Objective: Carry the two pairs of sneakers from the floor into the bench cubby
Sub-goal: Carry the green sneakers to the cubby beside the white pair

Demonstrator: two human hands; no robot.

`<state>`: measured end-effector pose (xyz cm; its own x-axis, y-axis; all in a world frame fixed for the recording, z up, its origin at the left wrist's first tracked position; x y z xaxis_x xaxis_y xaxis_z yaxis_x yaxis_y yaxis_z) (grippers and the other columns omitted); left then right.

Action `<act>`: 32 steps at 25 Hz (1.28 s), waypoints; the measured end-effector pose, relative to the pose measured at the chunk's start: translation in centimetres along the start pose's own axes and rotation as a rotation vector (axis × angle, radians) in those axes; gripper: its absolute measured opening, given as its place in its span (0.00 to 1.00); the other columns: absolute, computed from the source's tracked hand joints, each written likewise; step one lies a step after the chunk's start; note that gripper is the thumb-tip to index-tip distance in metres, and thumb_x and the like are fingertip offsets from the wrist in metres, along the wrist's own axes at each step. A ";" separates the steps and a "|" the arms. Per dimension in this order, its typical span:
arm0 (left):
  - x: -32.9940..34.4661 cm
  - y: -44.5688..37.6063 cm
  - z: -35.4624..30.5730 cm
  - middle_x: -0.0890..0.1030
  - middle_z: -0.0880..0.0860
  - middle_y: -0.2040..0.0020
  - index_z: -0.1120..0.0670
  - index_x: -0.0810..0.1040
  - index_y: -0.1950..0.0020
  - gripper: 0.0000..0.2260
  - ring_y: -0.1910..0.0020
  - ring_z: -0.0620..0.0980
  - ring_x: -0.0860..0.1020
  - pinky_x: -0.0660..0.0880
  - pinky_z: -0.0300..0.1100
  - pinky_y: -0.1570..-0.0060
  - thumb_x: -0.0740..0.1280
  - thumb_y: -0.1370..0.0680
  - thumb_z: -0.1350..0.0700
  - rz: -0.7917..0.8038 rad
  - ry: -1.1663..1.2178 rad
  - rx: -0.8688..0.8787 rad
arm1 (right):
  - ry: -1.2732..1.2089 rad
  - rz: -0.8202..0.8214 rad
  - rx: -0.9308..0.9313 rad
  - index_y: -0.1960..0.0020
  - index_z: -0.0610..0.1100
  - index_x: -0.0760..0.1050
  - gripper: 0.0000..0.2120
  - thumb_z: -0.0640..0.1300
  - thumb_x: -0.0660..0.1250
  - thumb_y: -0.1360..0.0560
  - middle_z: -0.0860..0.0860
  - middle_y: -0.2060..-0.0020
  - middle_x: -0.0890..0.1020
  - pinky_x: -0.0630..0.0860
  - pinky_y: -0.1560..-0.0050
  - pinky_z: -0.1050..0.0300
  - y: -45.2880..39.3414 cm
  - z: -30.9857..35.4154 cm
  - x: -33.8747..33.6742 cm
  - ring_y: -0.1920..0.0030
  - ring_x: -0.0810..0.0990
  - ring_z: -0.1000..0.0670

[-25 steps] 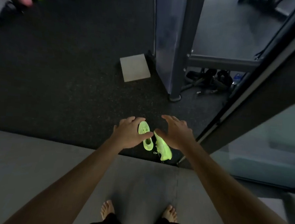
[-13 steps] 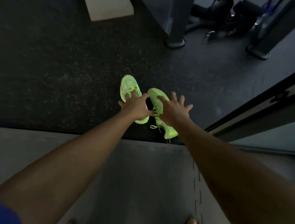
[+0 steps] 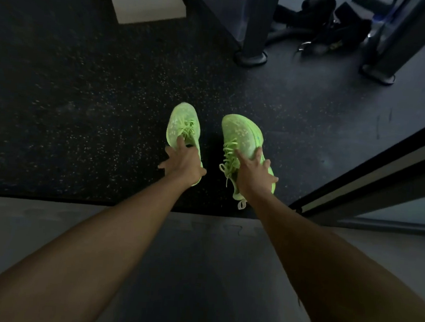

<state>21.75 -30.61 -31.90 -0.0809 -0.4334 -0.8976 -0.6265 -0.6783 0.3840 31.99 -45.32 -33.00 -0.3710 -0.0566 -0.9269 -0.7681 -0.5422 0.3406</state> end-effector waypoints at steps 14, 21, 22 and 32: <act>-0.3 1.0 3.4 0.59 0.58 0.28 0.52 0.68 0.34 0.29 0.35 0.63 0.66 0.72 0.55 0.46 0.72 0.28 0.41 -0.044 0.016 0.014 | -0.818 0.008 0.133 0.23 0.52 0.65 0.32 0.30 0.55 0.23 0.42 0.28 0.72 0.74 0.34 0.48 -1.5 3.5 1.0 0.32 0.74 0.40; 0.3 -0.5 1.5 0.48 0.58 0.25 0.41 0.65 0.28 0.29 0.31 0.65 0.60 0.75 0.59 0.44 0.72 0.26 0.46 -0.070 0.027 0.119 | -0.538 -0.057 -0.066 0.22 0.58 0.61 0.33 0.41 0.63 0.24 0.44 0.23 0.64 0.74 0.36 0.37 -2.0 4.1 -1.0 0.29 0.68 0.36; 0.7 -0.7 1.7 0.44 0.58 0.24 0.39 0.64 0.27 0.30 0.29 0.67 0.56 0.73 0.64 0.41 0.73 0.27 0.45 -0.033 -0.016 0.092 | -0.469 -0.061 -0.131 0.22 0.61 0.59 0.33 0.46 0.64 0.24 0.46 0.20 0.57 0.71 0.34 0.33 -1.7 4.6 -1.4 0.25 0.61 0.35; 1.4 -0.7 3.1 0.34 0.59 0.21 0.35 0.58 0.24 0.33 0.33 0.67 0.66 0.72 0.57 0.41 0.71 0.25 0.45 0.014 -0.009 0.060 | -0.128 0.123 0.001 0.21 0.62 0.48 0.39 0.51 0.68 0.23 0.45 0.20 0.37 0.66 0.40 0.19 0.1 7.5 1.6 0.25 0.49 0.25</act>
<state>19.70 -28.89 -34.12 -0.0970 -0.4368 -0.8943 -0.6706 -0.6353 0.3830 27.34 -39.17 -33.29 -0.5258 -0.0150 -0.8505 -0.7132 -0.5371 0.4504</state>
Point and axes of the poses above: each hand's wrist, its own y-axis away from the middle knuckle, its own x-axis out of the palm, z = x × y, the point moved 3 cm from there along -y, towards the middle knuckle
